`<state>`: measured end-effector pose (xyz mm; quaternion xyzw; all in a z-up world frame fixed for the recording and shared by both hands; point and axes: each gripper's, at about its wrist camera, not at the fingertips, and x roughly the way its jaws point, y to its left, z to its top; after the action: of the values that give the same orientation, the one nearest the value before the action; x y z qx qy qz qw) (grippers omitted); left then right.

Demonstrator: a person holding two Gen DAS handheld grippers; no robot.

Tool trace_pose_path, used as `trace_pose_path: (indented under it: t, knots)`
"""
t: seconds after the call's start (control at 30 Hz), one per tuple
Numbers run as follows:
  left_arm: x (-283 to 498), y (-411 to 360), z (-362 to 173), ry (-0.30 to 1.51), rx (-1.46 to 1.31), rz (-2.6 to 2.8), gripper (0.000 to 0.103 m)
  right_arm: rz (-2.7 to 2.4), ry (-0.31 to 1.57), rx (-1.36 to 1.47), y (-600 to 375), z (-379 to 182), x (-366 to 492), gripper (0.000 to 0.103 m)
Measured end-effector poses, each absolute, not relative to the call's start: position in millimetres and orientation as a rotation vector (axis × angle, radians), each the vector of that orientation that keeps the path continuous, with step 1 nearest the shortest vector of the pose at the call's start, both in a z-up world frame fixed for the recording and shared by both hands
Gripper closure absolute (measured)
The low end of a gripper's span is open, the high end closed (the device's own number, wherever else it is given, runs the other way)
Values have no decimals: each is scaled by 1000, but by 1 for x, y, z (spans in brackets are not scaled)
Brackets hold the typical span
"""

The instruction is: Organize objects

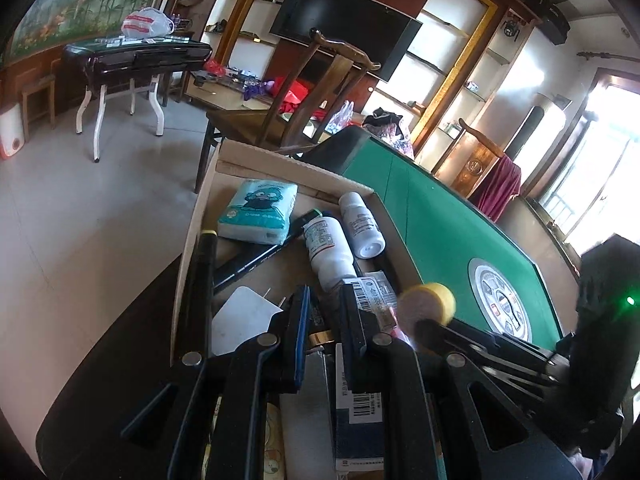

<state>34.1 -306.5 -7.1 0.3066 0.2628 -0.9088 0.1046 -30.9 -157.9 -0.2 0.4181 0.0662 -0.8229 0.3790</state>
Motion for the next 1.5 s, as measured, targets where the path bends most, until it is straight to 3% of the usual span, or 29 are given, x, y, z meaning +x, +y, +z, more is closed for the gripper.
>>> trace_pose_path:
  t: [0.43, 0.53, 0.63, 0.7, 0.97, 1.03, 1.07, 1.17, 1.37, 1.5]
  knots:
    - [42, -297, -8, 757, 894, -2710, 91, -2147, 196, 1130, -182, -7, -53, 72]
    - [46, -292, -5, 727, 887, -2712, 90, -2139, 202, 1111, -174, -2, -46, 57]
    - [48, -288, -2, 705, 876, -2702, 77, -2175, 230, 1037, -165, 11, -35, 47]
    - [51, -283, -1, 700, 856, -2698, 62, -2191, 234, 985, -155, 20, -23, 43]
    - [66, -258, 9, 567, 781, -2675, 43, -2303, 201, 840, -111, 25, 21, 29]
    - [71, -251, 11, 537, 746, -2668, 30, -2362, 178, 792, -96, 23, 31, 27]
    - [74, -246, 11, 516, 724, -2666, 22, -2379, 165, 775, -88, 22, 35, 21]
    - [80, -237, 12, 454, 688, -2623, 12, -2406, 146, 766, -73, 17, 43, 20]
    - [87, -227, 15, 393, 694, -2551, 10, -2416, 146, 773, -65, 19, 46, 20]
    - [85, -216, 19, 238, 754, -2451, 9, -2440, 210, 711, -59, 19, 61, 20]
